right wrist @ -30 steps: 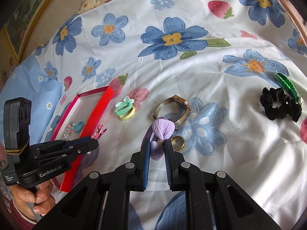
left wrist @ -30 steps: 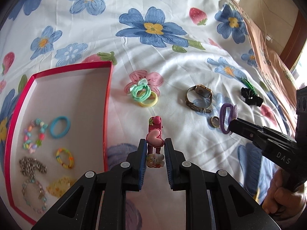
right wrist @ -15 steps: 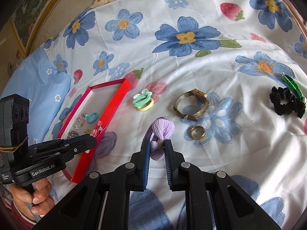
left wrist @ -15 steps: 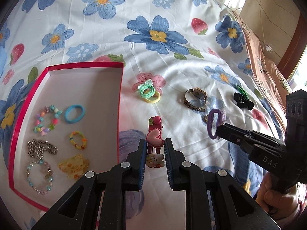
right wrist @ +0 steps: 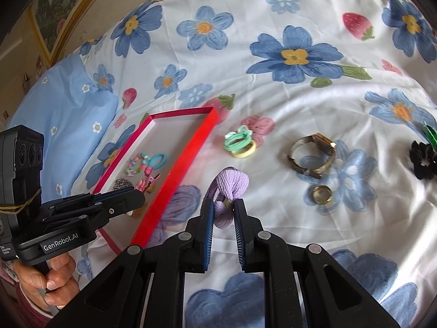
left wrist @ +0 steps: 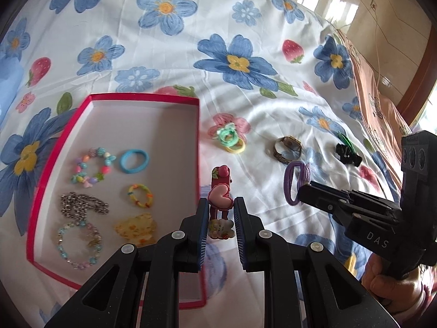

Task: Organize jewelry
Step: 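Carry the heart clip and purple bow clip over the box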

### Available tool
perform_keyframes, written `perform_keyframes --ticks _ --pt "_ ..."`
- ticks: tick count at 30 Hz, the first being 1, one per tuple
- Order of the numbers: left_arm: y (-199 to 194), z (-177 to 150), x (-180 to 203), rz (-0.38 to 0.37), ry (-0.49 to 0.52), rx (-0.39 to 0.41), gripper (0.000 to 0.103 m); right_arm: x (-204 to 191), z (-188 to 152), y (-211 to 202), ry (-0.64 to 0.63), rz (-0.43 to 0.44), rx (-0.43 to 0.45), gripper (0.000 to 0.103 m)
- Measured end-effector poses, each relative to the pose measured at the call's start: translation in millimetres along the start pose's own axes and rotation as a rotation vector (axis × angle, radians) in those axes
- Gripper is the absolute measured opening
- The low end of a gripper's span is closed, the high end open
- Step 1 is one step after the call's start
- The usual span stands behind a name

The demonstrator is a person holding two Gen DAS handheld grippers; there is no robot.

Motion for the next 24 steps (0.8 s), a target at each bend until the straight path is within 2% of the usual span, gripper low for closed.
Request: perform_keyframes --ticks 11,24 --pt "-14 5 -34 0.047 -0.048 0.031 0.018 -33 11 22 -0.06 0.044 -0.024 0.014" --pt "-13 13 -65 0.086 -0.082 0.039 0.018 -63 23 51 -0.111 0.088 -0.05 0.014"
Point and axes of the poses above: each gripper's, at about its wrist camera, not at the fingertips, and y roughly the way its jaws point, x to its right, z to its top, the point moved 3 cm from there along y, roughly the way its jaws point, and after that the axes turned 7 degrees about x, right-handed, at the moved point
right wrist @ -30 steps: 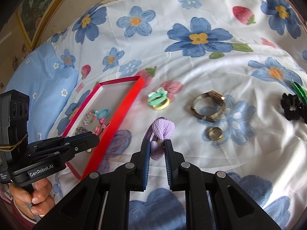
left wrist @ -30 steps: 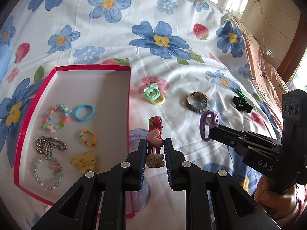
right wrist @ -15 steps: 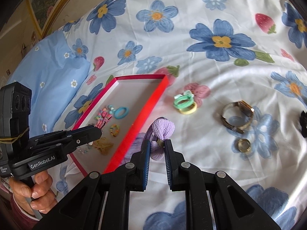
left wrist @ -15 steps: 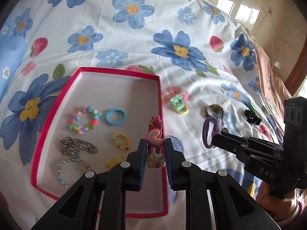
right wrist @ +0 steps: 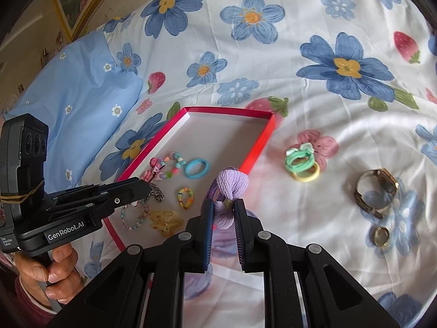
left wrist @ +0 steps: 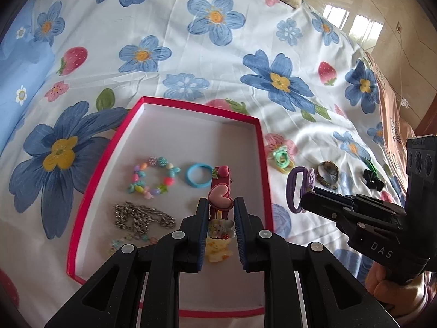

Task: Organize jewelry
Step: 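Carry the heart clip and purple bow clip over the box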

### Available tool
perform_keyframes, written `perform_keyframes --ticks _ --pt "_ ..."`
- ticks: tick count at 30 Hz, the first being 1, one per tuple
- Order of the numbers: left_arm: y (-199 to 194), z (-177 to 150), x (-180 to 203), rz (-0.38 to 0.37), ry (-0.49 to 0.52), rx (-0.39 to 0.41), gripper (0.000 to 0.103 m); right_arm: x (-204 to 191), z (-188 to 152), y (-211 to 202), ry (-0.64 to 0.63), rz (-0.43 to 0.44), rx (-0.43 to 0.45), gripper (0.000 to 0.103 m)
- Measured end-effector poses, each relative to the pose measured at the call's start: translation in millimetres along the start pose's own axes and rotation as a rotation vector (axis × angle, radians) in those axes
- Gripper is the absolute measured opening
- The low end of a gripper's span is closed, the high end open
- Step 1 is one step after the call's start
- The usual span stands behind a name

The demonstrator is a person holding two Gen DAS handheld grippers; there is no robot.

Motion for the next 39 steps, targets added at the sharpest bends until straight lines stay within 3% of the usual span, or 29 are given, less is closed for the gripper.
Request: perform_keyframes --ticks 12,30,39 --pt "22 18 -26 0.077 0.014 -0.017 0.018 -17 15 40 -0.032 0.035 -0.035 0.015" --pt "112 58 -55 0.157 0.04 -0.095 0.018 -11 40 111 -0.058 0.006 -0.107 0.015" --pt "138 58 -53 0.189 0.073 -0.112 0.018 -11 44 130 -0.09 -0.007 -0.146 0.015"
Point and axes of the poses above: each gripper's, at about its wrist camera, not at the fingertips, and y roughly the way its jaws point, x to its right, z to its top, the point moved 3 cm from there along y, roughly the way its jaws point, and after that the axes turned 7 degrees about x, right-handed, at the moved point
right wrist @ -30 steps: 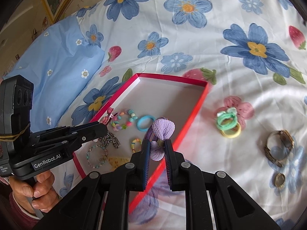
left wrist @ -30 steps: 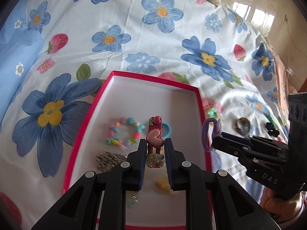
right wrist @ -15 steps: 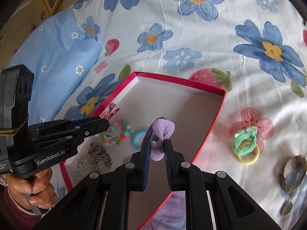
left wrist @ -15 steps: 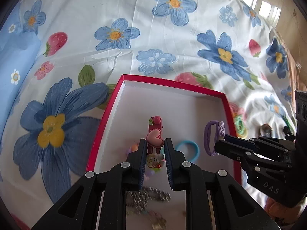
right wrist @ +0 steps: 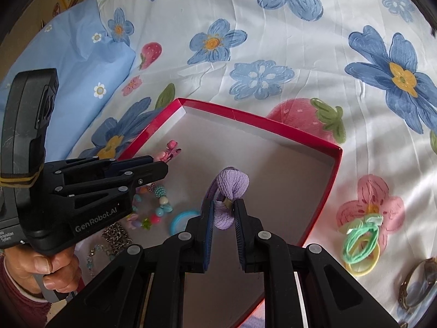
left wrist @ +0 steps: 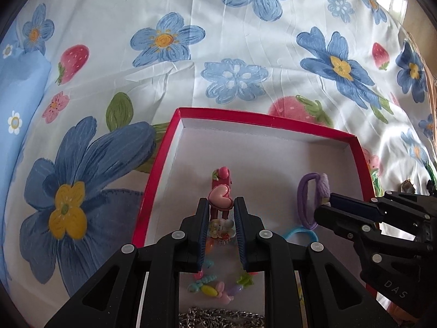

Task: Organize jewelry
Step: 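Carry the heart clip and purple bow clip over the box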

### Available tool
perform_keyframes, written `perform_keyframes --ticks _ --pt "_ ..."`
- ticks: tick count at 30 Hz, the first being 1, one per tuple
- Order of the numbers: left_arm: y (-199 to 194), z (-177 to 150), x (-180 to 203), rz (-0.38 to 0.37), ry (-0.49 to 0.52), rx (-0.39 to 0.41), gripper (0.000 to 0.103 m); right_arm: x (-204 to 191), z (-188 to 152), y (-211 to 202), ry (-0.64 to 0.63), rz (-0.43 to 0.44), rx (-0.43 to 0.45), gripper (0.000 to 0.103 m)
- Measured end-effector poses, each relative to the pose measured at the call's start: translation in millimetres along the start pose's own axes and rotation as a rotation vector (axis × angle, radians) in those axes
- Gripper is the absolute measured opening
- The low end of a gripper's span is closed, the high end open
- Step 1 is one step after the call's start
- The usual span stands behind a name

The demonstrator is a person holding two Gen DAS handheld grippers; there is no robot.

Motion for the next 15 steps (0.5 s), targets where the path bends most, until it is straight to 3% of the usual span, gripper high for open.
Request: perform_keyframes --ticks 15 --pt "6.7 -3.0 -4.5 0.013 -0.014 -0.013 0.019 1.4 -1.4 6.5 -0.001 0.002 -0.01 0.019"
Point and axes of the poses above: each gripper's, at about its wrist camera, not at the fingertips, and y roughly the way its jaws point, x to its right, z to its top, the point moved 3 cm from there along y, roughly the way its jaws point, and after that the axes turned 7 degrees about x, right-handed, at the moved point
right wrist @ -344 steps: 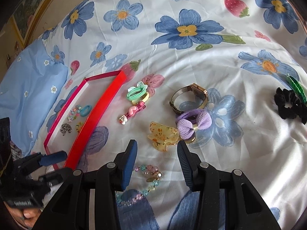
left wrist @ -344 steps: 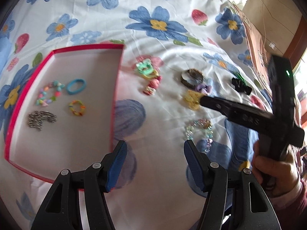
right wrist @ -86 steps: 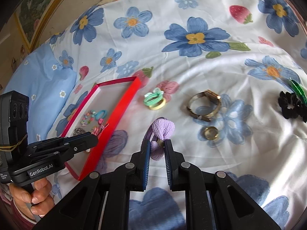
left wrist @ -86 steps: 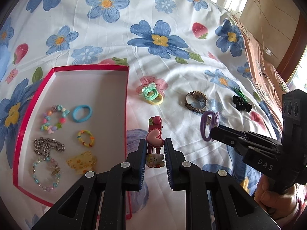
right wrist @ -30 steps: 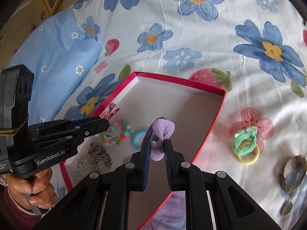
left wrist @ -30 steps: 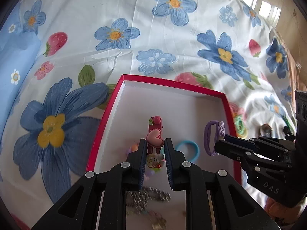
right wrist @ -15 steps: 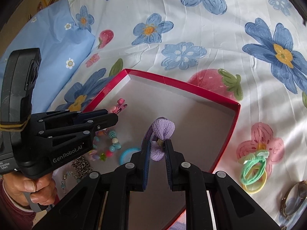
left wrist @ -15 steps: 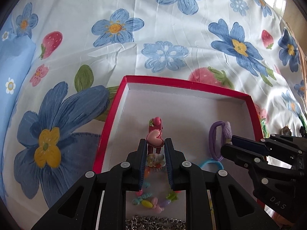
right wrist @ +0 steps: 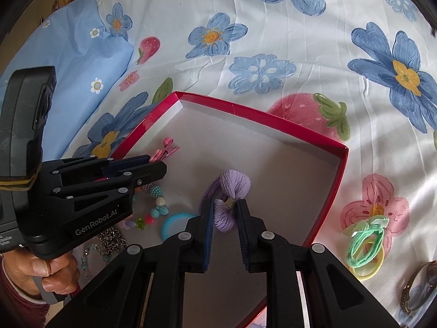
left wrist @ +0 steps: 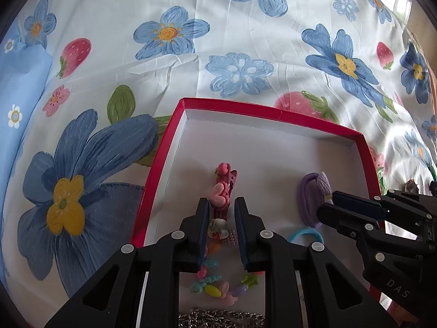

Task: Organize jewelry
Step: 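Carry the heart clip and purple bow clip over the box, then open both tools to release the heart clip and bow clip into the box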

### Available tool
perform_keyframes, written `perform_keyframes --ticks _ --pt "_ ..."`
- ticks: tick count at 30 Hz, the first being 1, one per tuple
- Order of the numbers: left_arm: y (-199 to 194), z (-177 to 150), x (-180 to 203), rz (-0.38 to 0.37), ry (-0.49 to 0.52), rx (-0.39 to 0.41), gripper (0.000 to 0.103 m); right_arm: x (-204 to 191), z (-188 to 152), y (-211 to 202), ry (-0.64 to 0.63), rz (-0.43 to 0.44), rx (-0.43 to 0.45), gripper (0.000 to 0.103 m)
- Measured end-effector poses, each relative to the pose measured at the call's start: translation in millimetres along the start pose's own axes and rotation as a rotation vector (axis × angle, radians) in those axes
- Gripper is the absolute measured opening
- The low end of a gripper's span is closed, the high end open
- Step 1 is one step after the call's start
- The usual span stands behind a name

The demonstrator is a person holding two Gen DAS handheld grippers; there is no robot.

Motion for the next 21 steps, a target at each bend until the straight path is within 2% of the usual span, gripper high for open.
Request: perform_keyframes --ticks 3,7,11,14,19,21 --pt "-2 1 2 0.003 0.009 0.007 0.019 0 0 -1 0.005 0.0 0.004 0.021" --pt "-6 -1 3 0.017 0.019 0.015 0.023 1 0 -6 0.019 0.01 0.019 0.03" --pt "-15 -2 4 0.031 0.023 0.03 0.038 1 0 -11 0.024 0.015 0.035 0.04" --pt "-24 -2 6 0.041 0.033 0.046 0.039 1 1 -16 0.027 0.014 0.043 0.04" --pt "-46 -8 4 0.054 0.022 0.079 0.051 1 -2 -34 0.042 0.022 0.077 0.041" --pt "-56 -12 3 0.051 0.008 0.088 0.055 2 -5 -44 0.054 0.028 0.094 0.045"
Point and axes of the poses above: each gripper's, at about its wrist camera, not at the fingertips, and y roughly the way its jaws point, x to its right, z to its top, the point moved 3 cm from there along y, roughly the way its jaws point, and after that the axes turned 7 degrees about x, right-handed, at the moved point
